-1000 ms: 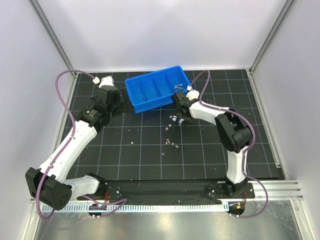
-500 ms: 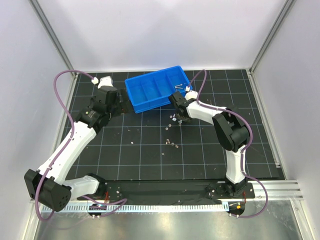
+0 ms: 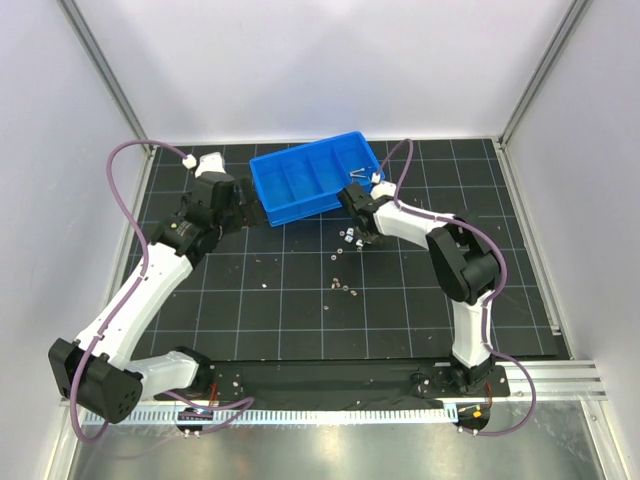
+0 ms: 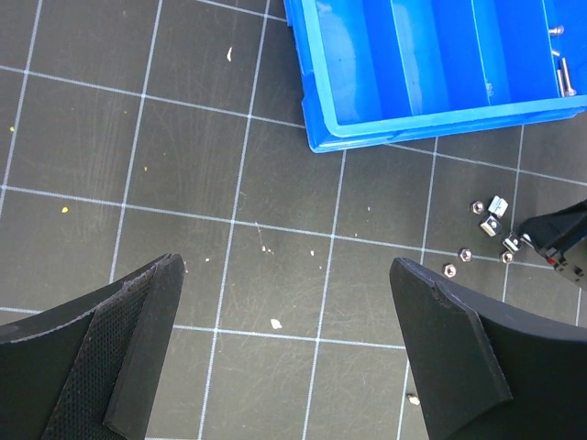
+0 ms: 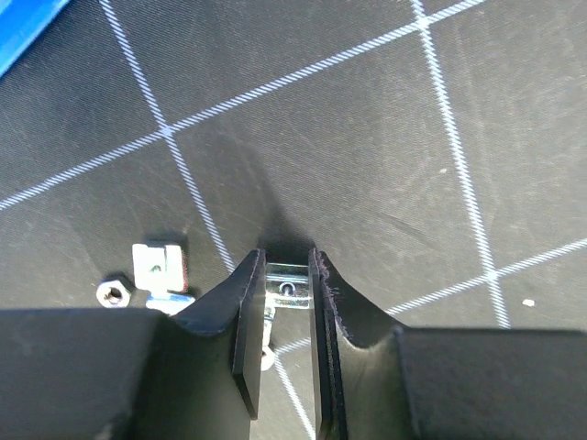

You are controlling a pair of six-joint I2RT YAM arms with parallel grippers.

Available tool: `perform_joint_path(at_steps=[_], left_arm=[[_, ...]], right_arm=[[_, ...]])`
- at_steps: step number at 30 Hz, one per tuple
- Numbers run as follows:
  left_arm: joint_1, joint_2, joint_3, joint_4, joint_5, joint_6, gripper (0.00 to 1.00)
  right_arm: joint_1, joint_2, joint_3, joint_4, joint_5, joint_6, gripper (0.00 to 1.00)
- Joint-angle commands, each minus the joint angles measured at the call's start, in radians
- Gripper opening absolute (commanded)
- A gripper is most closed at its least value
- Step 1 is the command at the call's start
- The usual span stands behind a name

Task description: Sort the screws and nuts into containers

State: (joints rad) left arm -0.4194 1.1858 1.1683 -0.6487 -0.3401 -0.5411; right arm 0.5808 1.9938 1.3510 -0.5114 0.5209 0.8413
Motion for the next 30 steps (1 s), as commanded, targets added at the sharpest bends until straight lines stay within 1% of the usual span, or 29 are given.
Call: perform_joint_path(at_steps=[1,6,9,11,14,17,21,23,24,25,27,28,30], left_arm=[[-0.004,-0.032,0.013,0.001,-0.02,0.012,1.0],[-0.005,-0.035,0.016,0.0,-0.027,0.013,1.0],[-0.004,-0.038,0.016,-0.002,-0.033,0.017,1.0],[-0.005,-0.04,0.016,-0.003,-0.036,0.018,1.0],[-0.004,-0.038,0.014,-0.003,-0.037,0.02,1.0],[-0.004,-0.037,0.013,-0.002,-0.027,0.018,1.0],[-0.002,-0.035,0.014,-0.002,-0.03,0.021,1.0],[-0.002,-0.037,0.014,-0.002,-0.033,0.023,1.0],[-0.004,-0.035,0.016,-0.003,-0.034,0.023,1.0],[-0.004,-0.037,0.016,-0.005,-0.034,0.026,1.0],[-0.002,-0.038,0.017,-0.005,-0.034,0.026,1.0],[-0.002,-0.04,0.017,-0.005,-0.034,0.027,1.0],[-0.002,-0.043,0.017,-0.008,-0.034,0.029,1.0]], right_arm=[[0.004,-0.076,0.091,-0.062,0.031,-0.057,0.13],[0.004,-0.11,0.264,-0.09,0.022,-0.166,0.11],[0.004,-0.101,0.351,-0.073,0.016,-0.237,0.11],[0.004,-0.063,0.394,-0.044,0.019,-0.292,0.11],[0.002,0.043,0.519,-0.029,0.005,-0.346,0.11],[-0.001,0.169,0.708,-0.021,-0.038,-0.407,0.11],[-0.01,0.322,0.89,-0.05,-0.07,-0.426,0.11],[-0.01,0.361,0.925,-0.05,-0.076,-0.433,0.17],[-0.01,0.384,0.944,-0.046,-0.071,-0.435,0.21],[-0.01,0.391,0.947,-0.036,-0.067,-0.435,0.29],[-0.012,0.404,0.956,-0.027,-0.07,-0.436,0.39],[-0.012,0.404,0.962,-0.03,-0.074,-0.436,0.49],[-0.012,0.393,0.984,-0.038,-0.091,-0.439,0.58]])
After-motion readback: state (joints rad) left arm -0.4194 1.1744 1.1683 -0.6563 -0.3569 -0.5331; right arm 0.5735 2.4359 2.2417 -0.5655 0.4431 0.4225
